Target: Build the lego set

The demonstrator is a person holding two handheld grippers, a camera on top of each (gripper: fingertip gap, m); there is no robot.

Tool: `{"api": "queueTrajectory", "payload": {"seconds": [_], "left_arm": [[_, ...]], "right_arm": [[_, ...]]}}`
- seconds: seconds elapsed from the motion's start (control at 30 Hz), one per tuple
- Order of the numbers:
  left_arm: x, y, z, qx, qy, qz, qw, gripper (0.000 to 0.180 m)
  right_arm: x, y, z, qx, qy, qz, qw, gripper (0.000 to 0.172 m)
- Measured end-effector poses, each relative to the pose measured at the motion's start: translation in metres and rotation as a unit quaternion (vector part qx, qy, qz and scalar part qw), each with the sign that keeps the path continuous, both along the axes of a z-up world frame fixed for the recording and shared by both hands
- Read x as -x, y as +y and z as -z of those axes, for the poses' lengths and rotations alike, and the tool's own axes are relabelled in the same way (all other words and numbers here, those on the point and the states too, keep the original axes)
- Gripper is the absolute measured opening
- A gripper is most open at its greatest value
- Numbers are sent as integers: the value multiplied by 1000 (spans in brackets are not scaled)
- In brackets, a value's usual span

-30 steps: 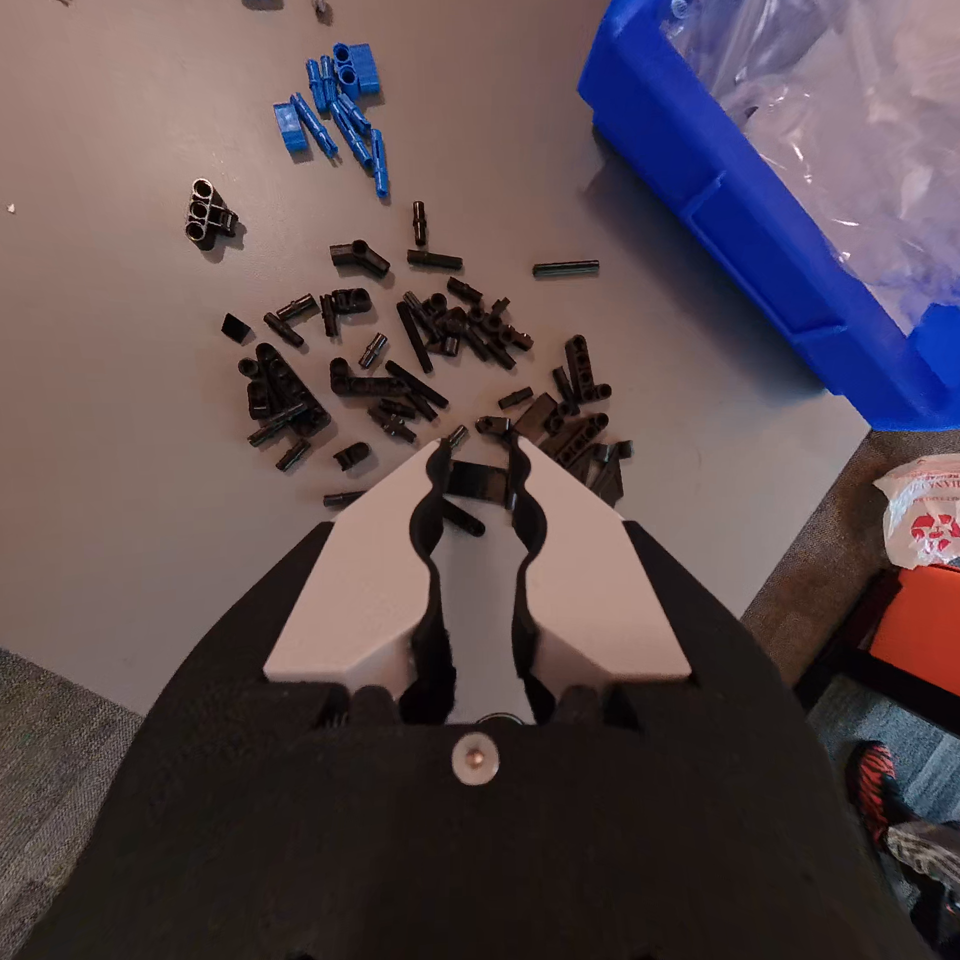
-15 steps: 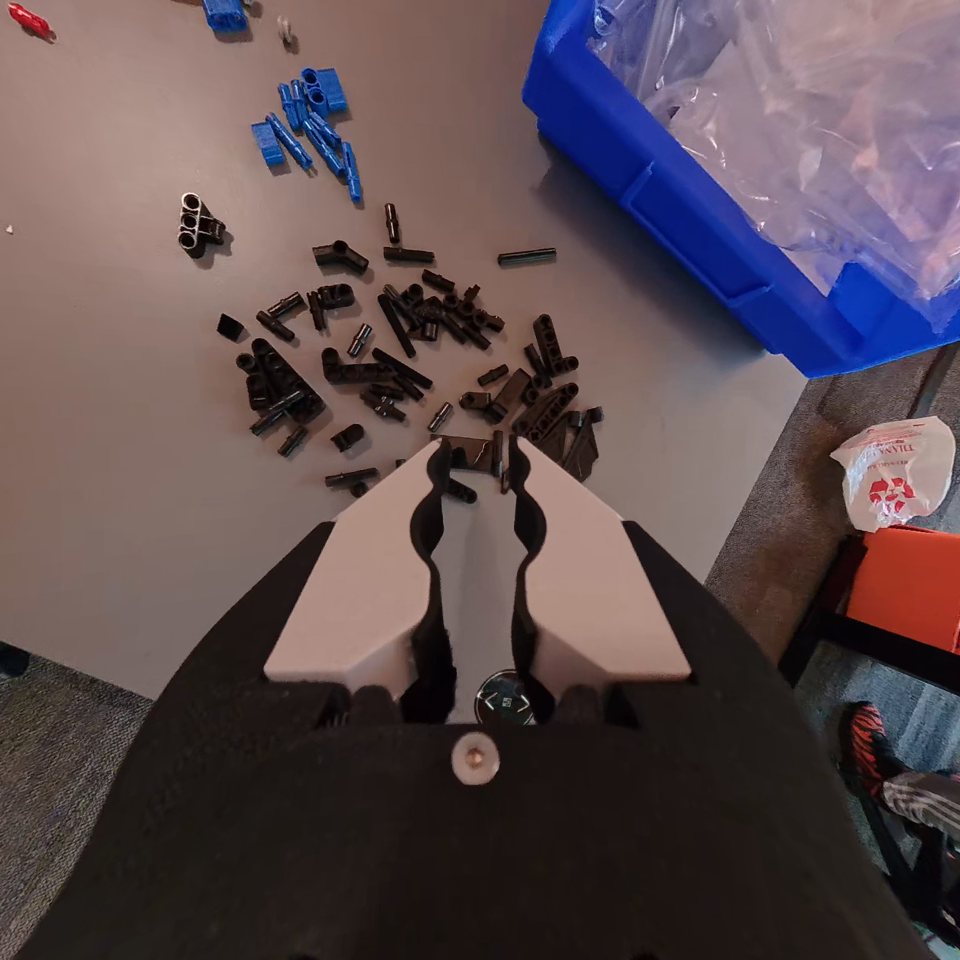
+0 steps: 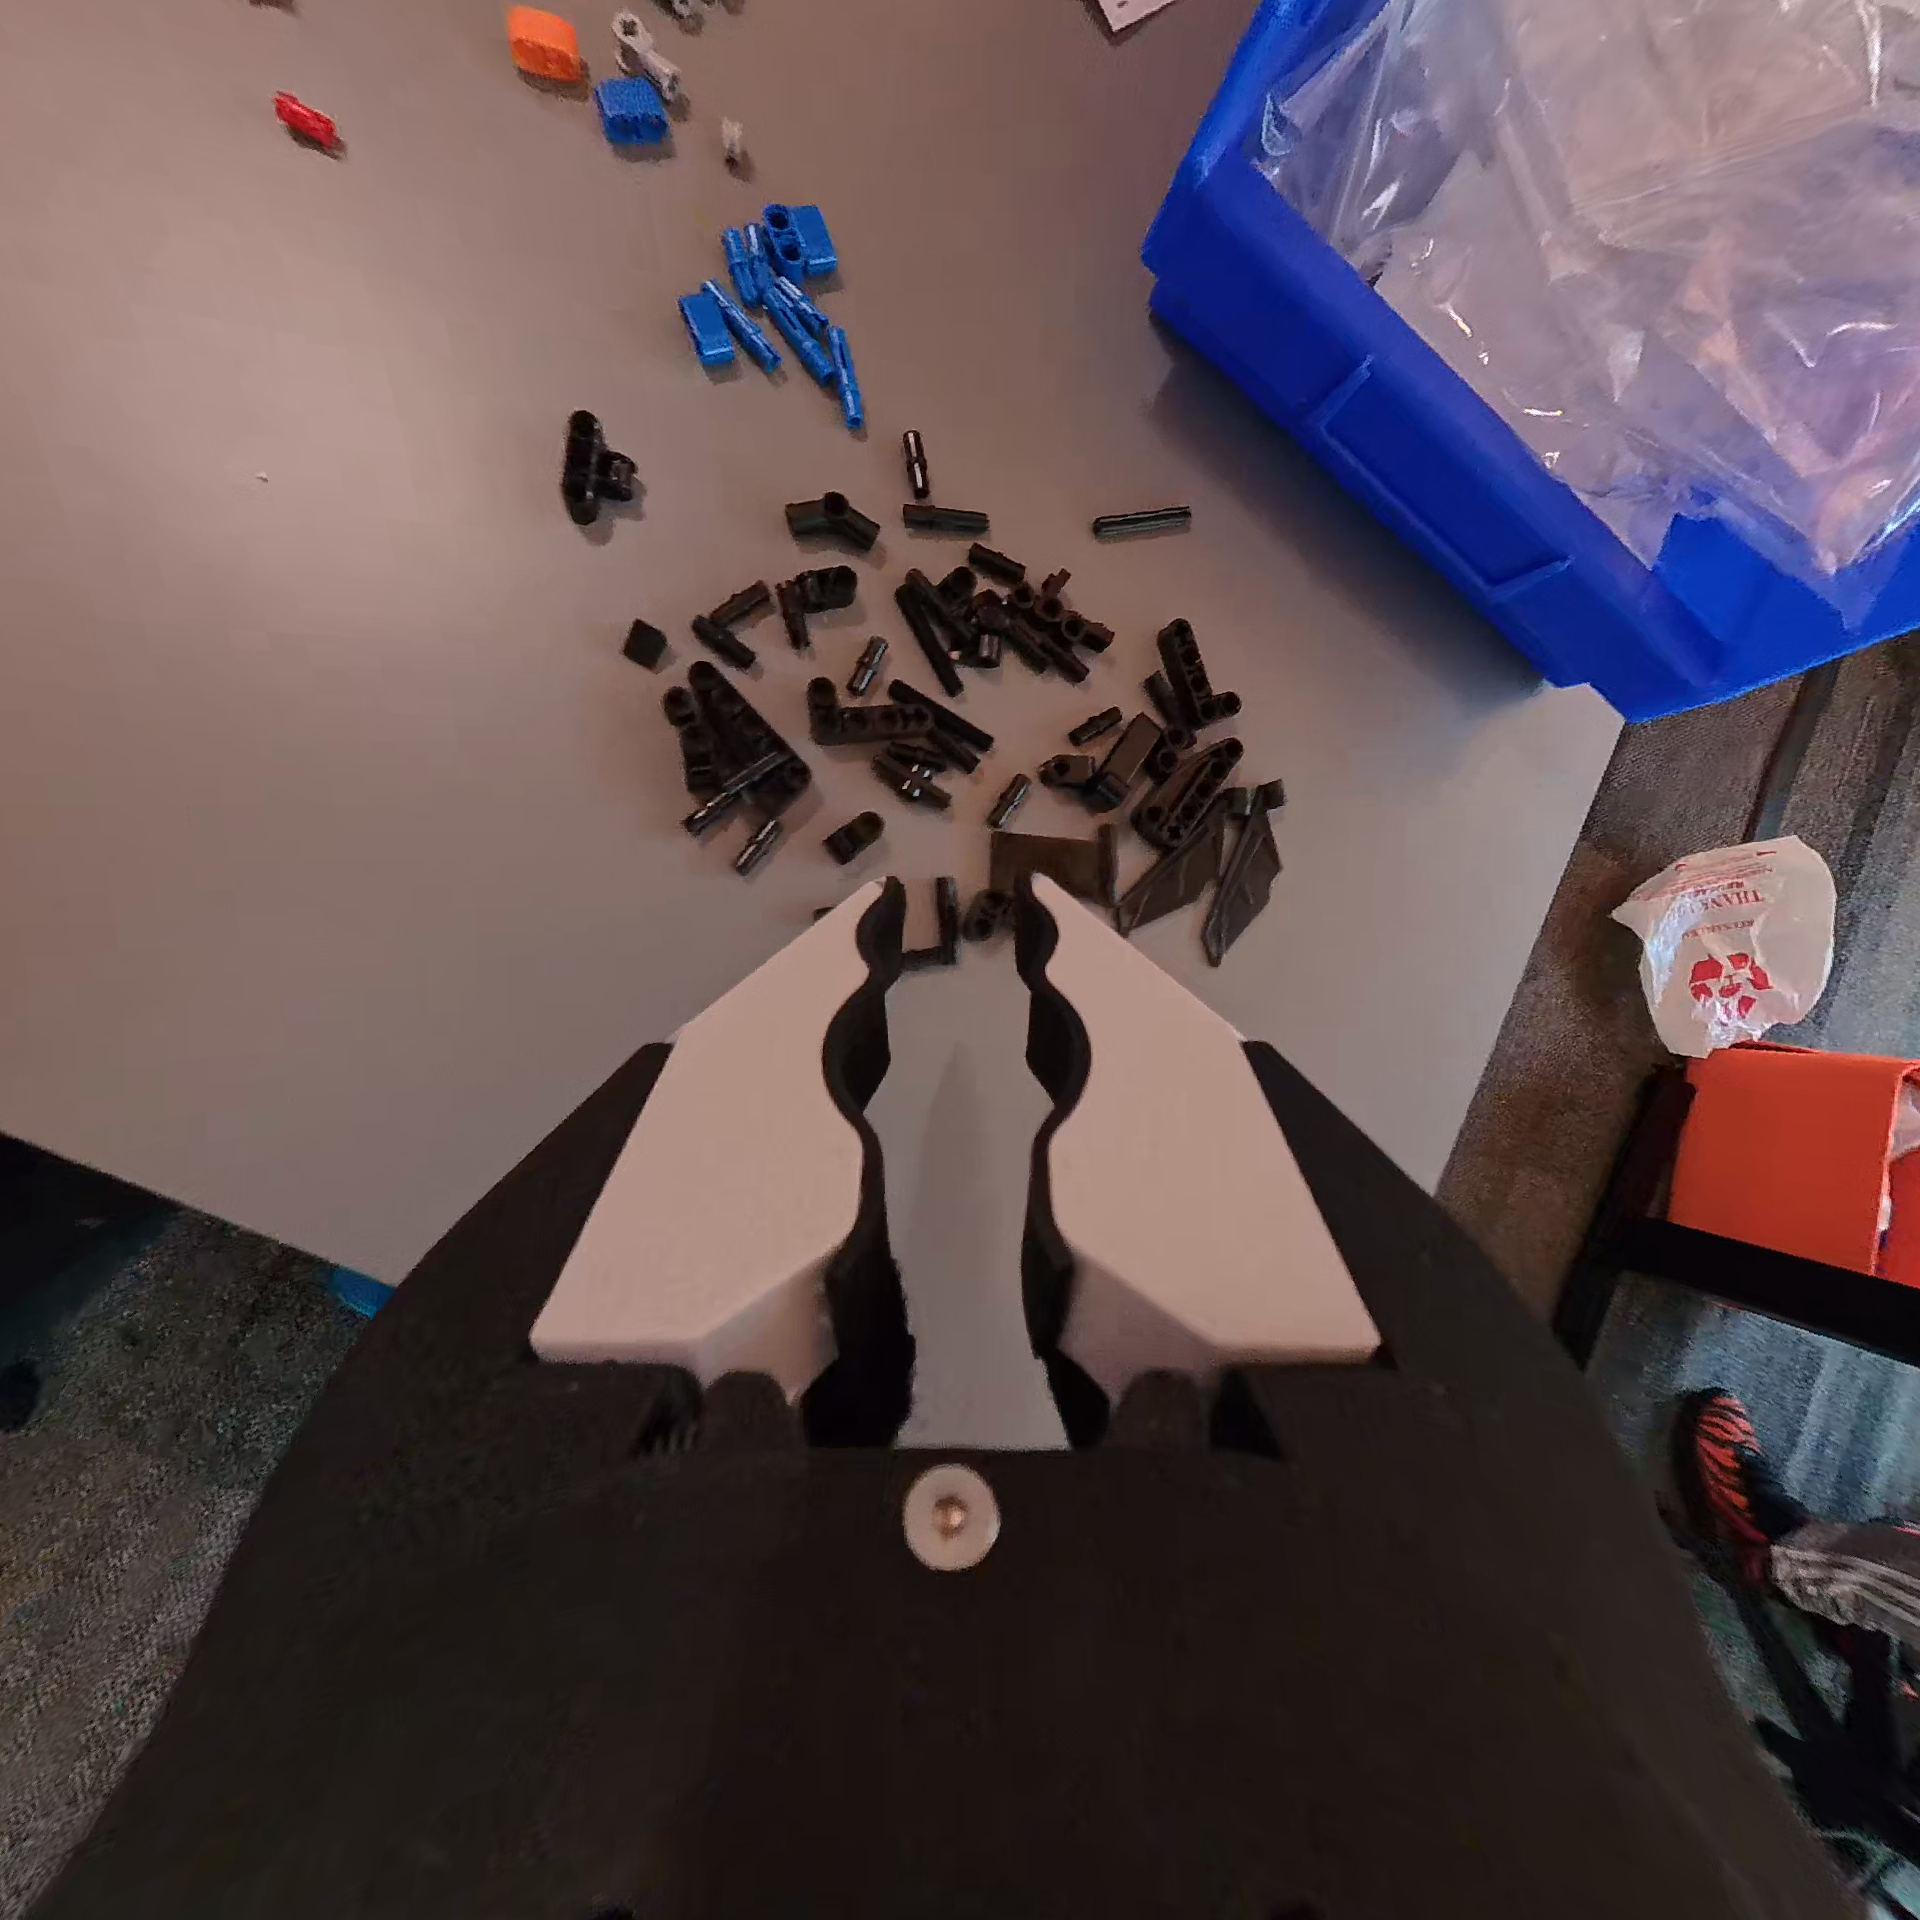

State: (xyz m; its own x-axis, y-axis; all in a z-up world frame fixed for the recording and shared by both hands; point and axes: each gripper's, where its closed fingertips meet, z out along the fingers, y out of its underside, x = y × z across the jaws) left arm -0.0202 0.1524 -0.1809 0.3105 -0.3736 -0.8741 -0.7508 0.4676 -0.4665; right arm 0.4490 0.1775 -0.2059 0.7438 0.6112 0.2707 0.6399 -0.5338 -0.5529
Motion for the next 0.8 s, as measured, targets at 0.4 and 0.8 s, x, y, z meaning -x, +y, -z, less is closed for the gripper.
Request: {"api": "queueTrajectory", "payload": {"seconds": [0.4,0.8], "left_arm": [[-3,-3,0,-4,4,4,1000,0],[-4,-2,3,-1,8,3,1000,0]], "right_arm": [[22,-41,17,-32,131,37,990,22],[26,-45,36,-41,190,65,979,24]]}}
